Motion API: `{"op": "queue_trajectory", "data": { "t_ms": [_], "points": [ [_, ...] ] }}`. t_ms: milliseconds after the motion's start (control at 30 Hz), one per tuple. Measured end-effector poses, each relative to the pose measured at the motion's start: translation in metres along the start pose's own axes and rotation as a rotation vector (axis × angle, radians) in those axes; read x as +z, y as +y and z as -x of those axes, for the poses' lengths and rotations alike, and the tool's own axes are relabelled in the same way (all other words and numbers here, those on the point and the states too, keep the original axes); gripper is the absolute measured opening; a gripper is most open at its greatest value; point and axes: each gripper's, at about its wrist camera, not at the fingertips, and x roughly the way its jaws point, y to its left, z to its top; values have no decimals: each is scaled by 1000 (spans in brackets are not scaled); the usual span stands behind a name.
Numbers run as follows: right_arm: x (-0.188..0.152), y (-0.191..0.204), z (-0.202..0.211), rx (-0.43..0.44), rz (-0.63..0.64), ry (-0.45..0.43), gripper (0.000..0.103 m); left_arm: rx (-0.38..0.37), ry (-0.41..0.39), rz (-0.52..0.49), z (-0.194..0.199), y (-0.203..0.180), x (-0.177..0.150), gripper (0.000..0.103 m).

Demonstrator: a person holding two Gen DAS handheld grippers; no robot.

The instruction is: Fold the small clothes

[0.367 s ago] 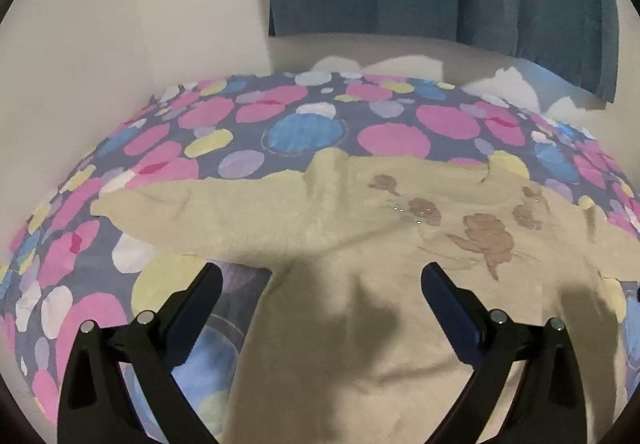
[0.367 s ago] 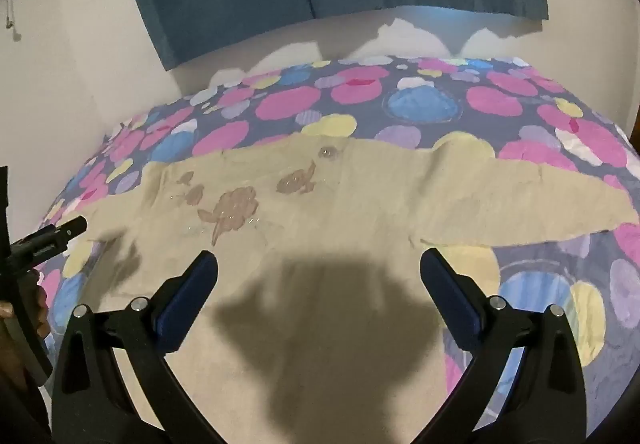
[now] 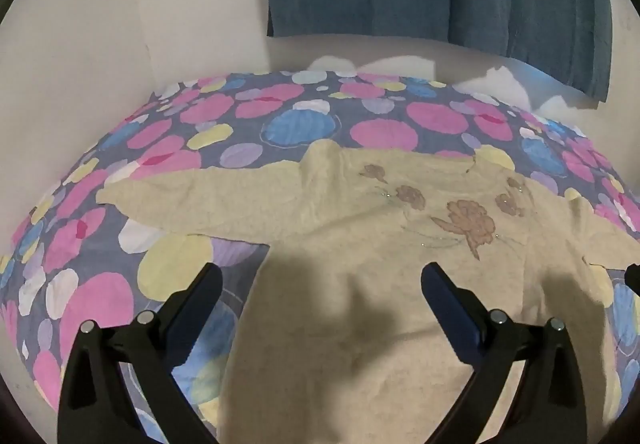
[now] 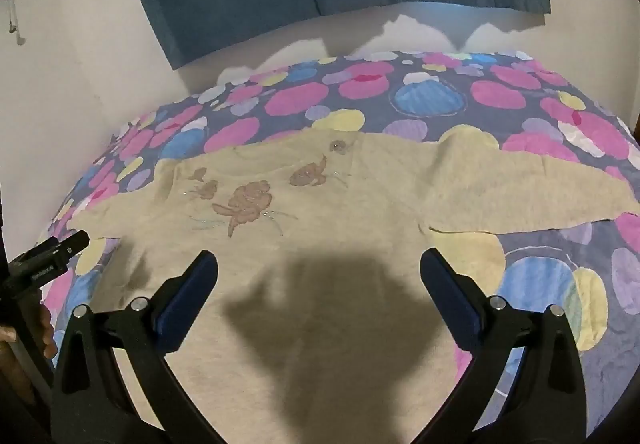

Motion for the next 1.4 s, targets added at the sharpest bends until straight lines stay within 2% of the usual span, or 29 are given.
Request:
{"op": "queue_trajectory", "data": {
  "t_ms": [600,1400],
  "points": [
    [-5,6,6,1,12,-11,101,-11,-6,12,18,2,1,99],
    [-10,5,5,-2,19,-18,101,-11,-8,10,17,2,-3,99]
  ]
}}
